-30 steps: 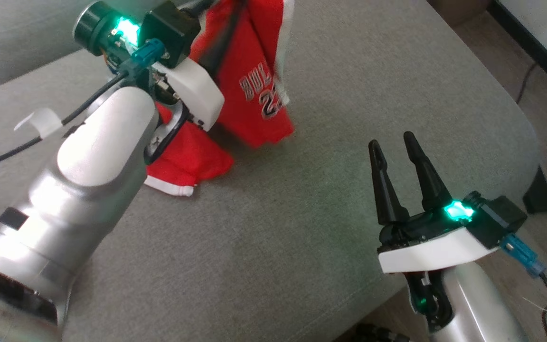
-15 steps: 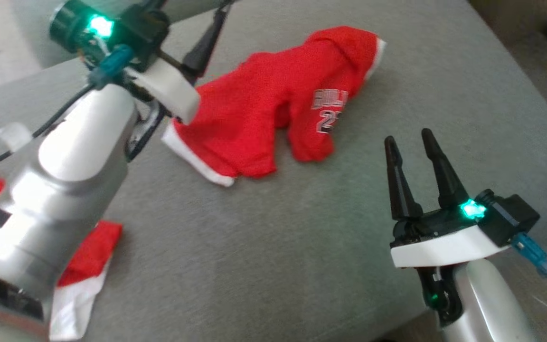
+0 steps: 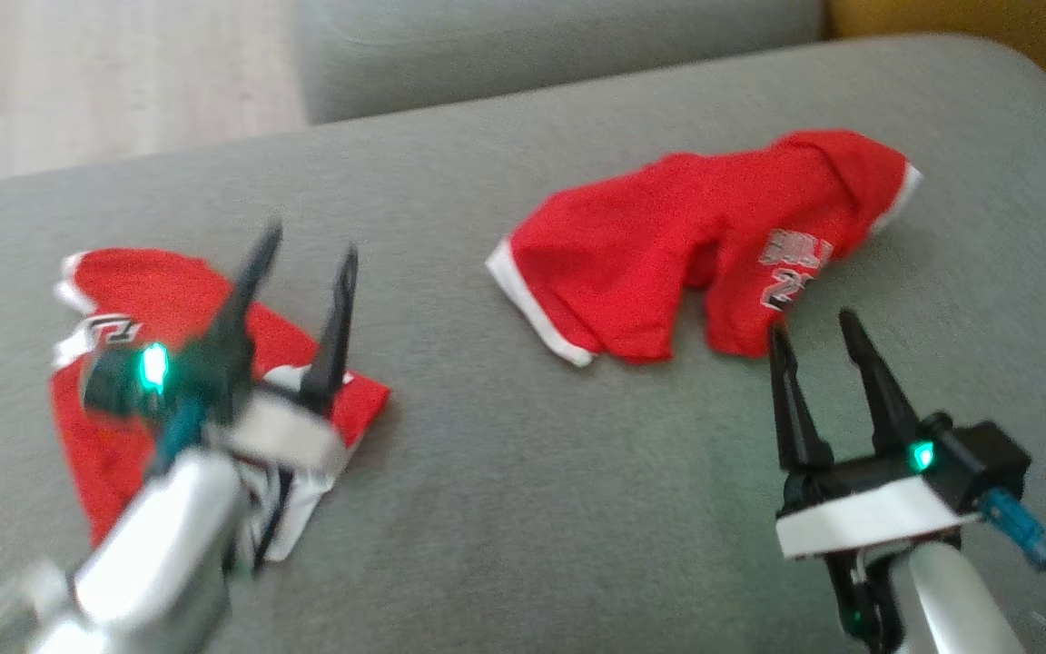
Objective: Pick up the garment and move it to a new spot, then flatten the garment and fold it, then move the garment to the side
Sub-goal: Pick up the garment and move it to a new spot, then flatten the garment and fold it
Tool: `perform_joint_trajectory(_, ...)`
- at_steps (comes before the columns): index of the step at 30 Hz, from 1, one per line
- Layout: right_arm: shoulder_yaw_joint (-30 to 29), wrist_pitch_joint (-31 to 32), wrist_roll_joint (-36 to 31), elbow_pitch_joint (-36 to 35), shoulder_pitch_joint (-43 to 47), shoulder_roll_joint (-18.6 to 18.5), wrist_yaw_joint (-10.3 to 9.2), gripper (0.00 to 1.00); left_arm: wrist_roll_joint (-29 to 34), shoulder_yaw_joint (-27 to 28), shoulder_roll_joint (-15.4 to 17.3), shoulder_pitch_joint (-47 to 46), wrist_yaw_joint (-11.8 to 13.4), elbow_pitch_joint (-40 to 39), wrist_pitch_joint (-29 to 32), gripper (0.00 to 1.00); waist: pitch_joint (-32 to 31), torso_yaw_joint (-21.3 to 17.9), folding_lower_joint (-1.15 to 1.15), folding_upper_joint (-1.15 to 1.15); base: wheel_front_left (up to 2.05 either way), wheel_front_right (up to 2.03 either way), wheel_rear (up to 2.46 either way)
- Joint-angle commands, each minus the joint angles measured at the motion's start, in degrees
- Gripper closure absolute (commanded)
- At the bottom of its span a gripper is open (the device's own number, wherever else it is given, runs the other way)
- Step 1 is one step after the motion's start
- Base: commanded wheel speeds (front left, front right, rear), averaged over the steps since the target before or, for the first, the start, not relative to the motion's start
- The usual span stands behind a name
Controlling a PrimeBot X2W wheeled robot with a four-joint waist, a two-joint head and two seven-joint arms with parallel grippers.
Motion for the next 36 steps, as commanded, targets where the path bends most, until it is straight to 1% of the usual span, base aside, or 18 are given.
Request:
perform_joint_trajectory(1,1.0,-0.4,-1.0,-1.1,-0.2,-0.2,-0.04,0.00,-0.5,3.8,1.8,2.0,2.2,-4.0,-0.6,0.00,-2.9,3.7,0.01,0.00,0.00,0.00,0.00)
perform_joint_trajectory(3,1.0,-0.4,-1.7,-0.5,0.5,-0.2,-0.04,0.00,0.0,5.5,1.5,7.1,4.4,-7.6,-0.7,0.00,-3.4,4.7,0.01,0.00,0.00,0.00,0.00)
perform_joint_trajectory(5,0.7,-0.4,-2.2,-0.2,1.1,-0.2,-0.04,0.00,0.9,7.0,0.9,11.8,6.0,-10.7,-0.7,0.00,-3.9,5.6,0.01,0.00,0.00,0.00,0.00)
perform_joint_trajectory(7,0.2,-0.4,-2.7,0.0,1.6,-0.2,-0.04,0.00,1.9,8.2,0.1,15.3,6.8,-12.7,-0.7,0.00,-4.2,6.5,0.01,0.00,0.00,0.00,0.00)
perform_joint_trajectory(9,-0.1,-0.4,-3.4,0.2,1.8,-0.2,-0.04,0.00,3.1,9.4,-0.8,17.3,7.0,-14.2,-0.7,0.00,-4.3,7.3,0.01,0.00,0.00,0.00,0.00)
perform_joint_trajectory(13,-1.5,-0.4,-5.4,1.1,1.3,-0.2,-0.04,0.00,5.1,10.5,-2.7,18.9,5.9,-15.2,-0.7,0.00,-4.7,8.8,0.01,0.00,0.00,0.00,0.00)
perform_joint_trajectory(17,-1.2,-0.1,-8.5,3.6,-0.4,-0.2,-0.04,0.00,6.7,10.9,-4.5,18.4,4.3,-14.8,-0.7,0.00,-3.9,10.7,0.01,0.00,0.00,0.00,0.00)
perform_joint_trajectory(21,-1.0,1.4,-10.2,6.4,-2.9,-0.2,-0.04,0.00,7.6,11.5,-5.7,18.0,3.4,-14.4,-0.7,0.00,-2.7,12.1,0.01,0.00,0.00,0.00,0.00)
perform_joint_trajectory(30,3.3,9.1,-18.4,18.0,-13.0,-0.2,-0.04,0.00,10.1,12.0,-9.3,15.1,0.3,-12.3,-0.7,0.00,2.4,16.7,0.01,0.00,0.00,0.00,0.00)
perform_joint_trajectory(36,3.0,12.6,-21.5,26.7,-18.4,-0.2,-0.04,0.00,11.6,12.9,-11.6,13.9,-1.4,-11.1,-0.7,0.00,4.3,18.6,0.01,0.00,0.00,0.00,0.00)
